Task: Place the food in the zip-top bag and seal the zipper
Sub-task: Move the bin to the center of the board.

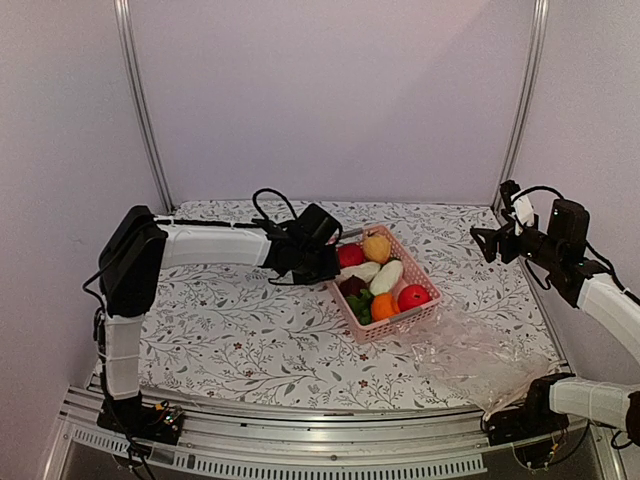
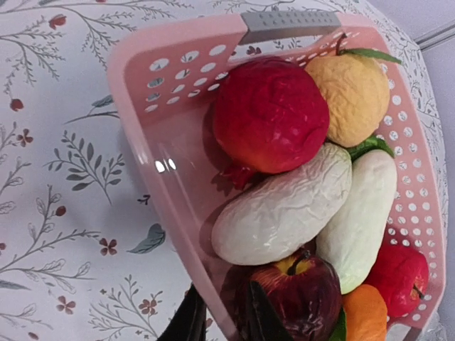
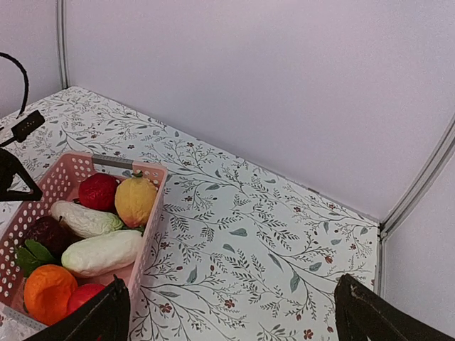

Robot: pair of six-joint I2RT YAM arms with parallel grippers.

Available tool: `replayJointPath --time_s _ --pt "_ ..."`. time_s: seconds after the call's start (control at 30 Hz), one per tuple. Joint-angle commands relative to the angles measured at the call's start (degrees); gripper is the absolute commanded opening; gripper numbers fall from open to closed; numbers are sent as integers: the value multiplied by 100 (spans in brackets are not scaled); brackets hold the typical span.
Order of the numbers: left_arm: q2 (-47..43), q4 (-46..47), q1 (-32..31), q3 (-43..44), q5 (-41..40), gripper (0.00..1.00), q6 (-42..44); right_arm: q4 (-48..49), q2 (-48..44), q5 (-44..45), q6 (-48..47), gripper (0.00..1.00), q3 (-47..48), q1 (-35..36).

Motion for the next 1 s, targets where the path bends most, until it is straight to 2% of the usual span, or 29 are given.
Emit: replayJointPath --time_s 0.0,0.1,0.27,0.47,0.6,0.73,0.8,0.9,0.97 --pt "-530 -510 476 -570 -105 17 426 -141 -81 -61 -59 99 -10 -6" --pt "-881 -517 873 -993 -189 11 647 -150 -77 -115 -63 98 -12 -1" --pt "-1239 -902 1433 -1206 -257 1 1703 -186 -71 -196 -105 98 -12 -4" --pt "-1477 -1205 2198 -1507 -396 0 2883 -458 -179 -672 -516 97 -71 -4" --pt "-1455 -1065 2724 -1669 -229 0 3823 -1616 -310 -1336 -1248 93 246 -5" --pt "-1345 -961 3065 -1592 189 0 4116 -3472 -477 -1298 -3050 88 580 -4" --pt "-1348 -966 3093 -1456 356 16 4104 -4170 -642 -1039 -3948 85 574 -1" --pt "-1738 -826 3017 -1368 166 38 4119 -4775 -888 -662 -4738 82 428 -1" --pt "-2213 -620 2872 -1406 -24 48 4143 -5116 -1043 -539 -5017 80 307 -1"
